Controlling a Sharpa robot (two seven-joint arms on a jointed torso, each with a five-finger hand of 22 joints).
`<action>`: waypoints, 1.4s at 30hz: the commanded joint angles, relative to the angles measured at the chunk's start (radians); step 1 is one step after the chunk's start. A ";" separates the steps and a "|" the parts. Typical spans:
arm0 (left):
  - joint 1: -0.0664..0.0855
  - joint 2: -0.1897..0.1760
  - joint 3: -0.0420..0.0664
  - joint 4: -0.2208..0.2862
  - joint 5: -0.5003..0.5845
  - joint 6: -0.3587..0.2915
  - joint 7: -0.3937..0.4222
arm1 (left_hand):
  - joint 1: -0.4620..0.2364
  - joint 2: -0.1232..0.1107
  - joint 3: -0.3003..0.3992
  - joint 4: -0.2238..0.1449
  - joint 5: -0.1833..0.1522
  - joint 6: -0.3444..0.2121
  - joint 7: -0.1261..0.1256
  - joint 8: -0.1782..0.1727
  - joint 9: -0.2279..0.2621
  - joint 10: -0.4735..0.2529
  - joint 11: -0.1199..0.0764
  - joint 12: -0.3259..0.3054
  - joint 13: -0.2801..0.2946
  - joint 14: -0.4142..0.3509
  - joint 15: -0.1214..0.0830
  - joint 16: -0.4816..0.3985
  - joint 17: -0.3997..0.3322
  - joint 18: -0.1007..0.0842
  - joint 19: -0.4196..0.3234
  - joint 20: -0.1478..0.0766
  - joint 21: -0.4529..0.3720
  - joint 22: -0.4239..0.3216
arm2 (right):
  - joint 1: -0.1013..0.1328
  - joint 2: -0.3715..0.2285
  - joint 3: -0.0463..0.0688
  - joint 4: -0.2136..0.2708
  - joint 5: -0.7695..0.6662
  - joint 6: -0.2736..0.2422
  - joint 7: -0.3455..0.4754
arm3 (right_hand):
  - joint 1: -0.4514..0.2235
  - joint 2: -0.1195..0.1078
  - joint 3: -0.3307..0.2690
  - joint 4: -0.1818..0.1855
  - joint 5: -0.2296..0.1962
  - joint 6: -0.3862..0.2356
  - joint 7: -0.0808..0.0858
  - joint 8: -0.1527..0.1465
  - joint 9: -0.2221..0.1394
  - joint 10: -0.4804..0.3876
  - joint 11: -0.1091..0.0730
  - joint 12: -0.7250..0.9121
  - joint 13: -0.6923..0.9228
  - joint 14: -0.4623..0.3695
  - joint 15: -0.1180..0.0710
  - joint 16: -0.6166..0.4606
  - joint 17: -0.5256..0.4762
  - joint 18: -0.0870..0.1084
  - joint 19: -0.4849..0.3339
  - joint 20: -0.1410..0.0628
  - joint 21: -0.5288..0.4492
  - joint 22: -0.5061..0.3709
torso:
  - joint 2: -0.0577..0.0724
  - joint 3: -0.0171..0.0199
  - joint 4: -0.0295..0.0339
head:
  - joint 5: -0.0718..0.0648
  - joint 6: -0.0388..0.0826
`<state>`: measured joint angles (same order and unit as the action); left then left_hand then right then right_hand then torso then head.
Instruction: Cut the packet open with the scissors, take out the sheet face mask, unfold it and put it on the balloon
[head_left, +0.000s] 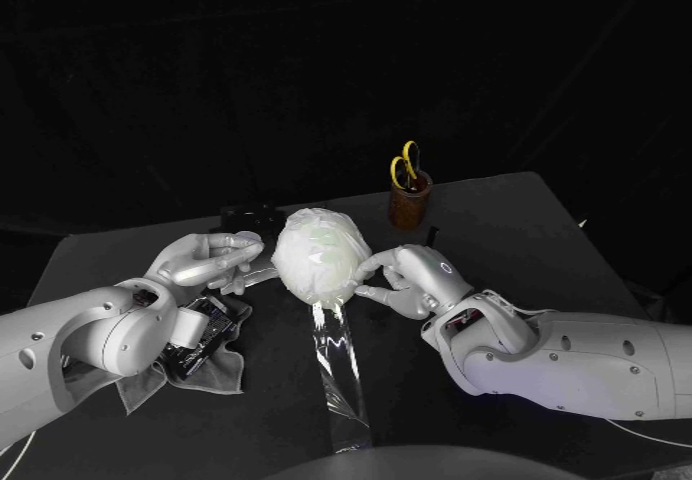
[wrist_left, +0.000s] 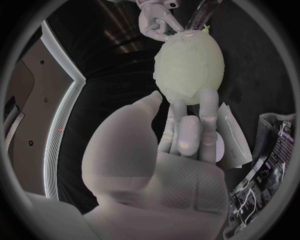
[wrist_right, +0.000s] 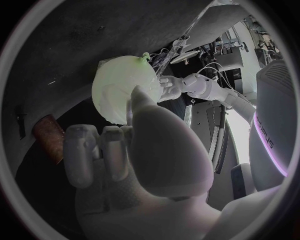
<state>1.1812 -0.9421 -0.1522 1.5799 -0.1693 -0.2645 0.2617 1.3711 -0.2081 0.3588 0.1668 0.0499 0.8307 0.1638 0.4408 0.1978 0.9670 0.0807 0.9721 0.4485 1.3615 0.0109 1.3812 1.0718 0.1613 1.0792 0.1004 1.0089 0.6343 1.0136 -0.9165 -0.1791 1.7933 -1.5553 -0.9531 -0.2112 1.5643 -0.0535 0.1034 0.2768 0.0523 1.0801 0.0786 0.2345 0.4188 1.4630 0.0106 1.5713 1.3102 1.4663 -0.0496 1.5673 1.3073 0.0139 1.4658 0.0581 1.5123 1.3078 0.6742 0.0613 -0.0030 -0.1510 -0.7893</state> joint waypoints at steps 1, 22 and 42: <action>0.001 0.002 0.001 0.003 0.002 0.011 0.010 | 0.009 0.001 -0.004 0.002 -0.002 0.000 0.000 0.007 -0.001 0.007 -0.002 -0.006 -0.001 0.007 -0.002 0.007 0.001 0.019 0.006 0.001 0.004 0.001 | -0.001 0.010 0.000 -0.005 -0.025 0.017 -0.014 | -0.004 0.000 0.009 0.000 -0.003 0.012 -0.002 -0.001 -0.002 0.108 -0.011 0.000 0.261 0.105 -0.008 0.003 0.263 -0.001 0.076 -0.003 0.005 0.245 | 0.000 0.0000 0.0006 | -0.002 0.000; 0.001 -0.003 0.001 0.006 0.002 0.009 0.009 | 0.013 0.001 -0.007 0.004 -0.002 0.000 -0.001 0.007 -0.001 0.009 -0.002 -0.007 -0.004 0.008 -0.002 0.006 0.001 0.018 0.009 0.001 0.004 0.001 | -0.001 0.063 0.001 -0.043 -0.105 -0.021 -0.105 | -0.027 -0.023 0.009 0.006 -0.003 0.026 -0.005 -0.005 -0.008 0.108 -0.014 0.000 0.261 0.105 -0.012 0.003 0.263 -0.002 0.078 -0.008 0.009 0.247 | 0.000 0.0004 0.0003 | -0.003 -0.003; 0.001 -0.005 0.001 0.008 0.002 0.006 0.009 | 0.015 0.001 -0.007 0.004 -0.002 0.000 -0.001 0.008 -0.001 0.009 -0.002 -0.007 -0.004 0.008 -0.002 0.006 0.001 0.019 0.008 0.000 0.003 0.000 | -0.001 0.090 0.002 -0.063 -0.150 -0.037 -0.134 | 0.007 0.006 0.092 -0.032 -0.003 0.064 -0.035 0.015 0.008 0.108 -0.040 0.000 0.261 0.105 -0.034 0.003 0.263 -0.005 0.086 -0.028 0.023 0.251 | 0.000 0.0004 -0.0002 | -0.004 -0.004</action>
<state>1.1812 -0.9484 -0.1521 1.5848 -0.1693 -0.2648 0.2615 1.3755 -0.2037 0.3559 0.1697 0.0499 0.8308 0.1637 0.4451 0.1978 0.9711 0.0773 0.9721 0.4456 1.3652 0.0072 1.3812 1.0719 0.1606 1.0791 0.1004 1.0089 0.6347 1.0132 -0.8292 -0.1771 1.7306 -1.6762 -0.9596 -0.3322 1.5636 -0.0549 0.1891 0.2469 0.0521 1.1415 0.0480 0.2435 0.4254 1.4666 -0.0217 1.5673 1.3116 1.4682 -0.0772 1.5667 1.3075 0.0139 1.4660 0.0356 1.5322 1.3073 0.6741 0.0616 -0.0028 -0.1539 -0.7936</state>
